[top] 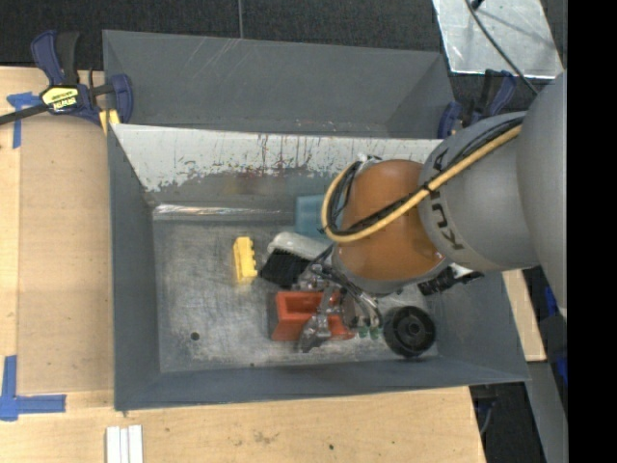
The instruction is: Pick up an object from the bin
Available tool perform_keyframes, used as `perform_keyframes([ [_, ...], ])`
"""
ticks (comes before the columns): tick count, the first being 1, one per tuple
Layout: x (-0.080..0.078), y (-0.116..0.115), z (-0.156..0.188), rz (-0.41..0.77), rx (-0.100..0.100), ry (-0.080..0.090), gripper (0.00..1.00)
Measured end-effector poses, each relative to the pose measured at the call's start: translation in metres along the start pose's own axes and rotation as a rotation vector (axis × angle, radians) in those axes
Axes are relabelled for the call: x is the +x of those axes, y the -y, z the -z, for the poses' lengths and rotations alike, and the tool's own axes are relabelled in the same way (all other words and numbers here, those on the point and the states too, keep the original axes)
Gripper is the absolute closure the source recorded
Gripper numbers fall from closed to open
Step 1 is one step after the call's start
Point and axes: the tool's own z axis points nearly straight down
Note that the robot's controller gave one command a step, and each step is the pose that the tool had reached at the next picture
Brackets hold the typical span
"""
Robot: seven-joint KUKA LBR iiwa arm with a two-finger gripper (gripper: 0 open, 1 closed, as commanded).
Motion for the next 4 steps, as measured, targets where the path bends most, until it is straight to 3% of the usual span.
perform_keyframes([
  [1, 0.0, 0.0, 0.0, -0.001, 0.0, 0.0, 1.0],
  [2, -0.023, -0.006, 0.123, -0.021, 0.001, 0.021, 1.0],
  [4, -0.026, -0.008, 0.121, -0.013, 0.001, 0.023, 1.0],
])
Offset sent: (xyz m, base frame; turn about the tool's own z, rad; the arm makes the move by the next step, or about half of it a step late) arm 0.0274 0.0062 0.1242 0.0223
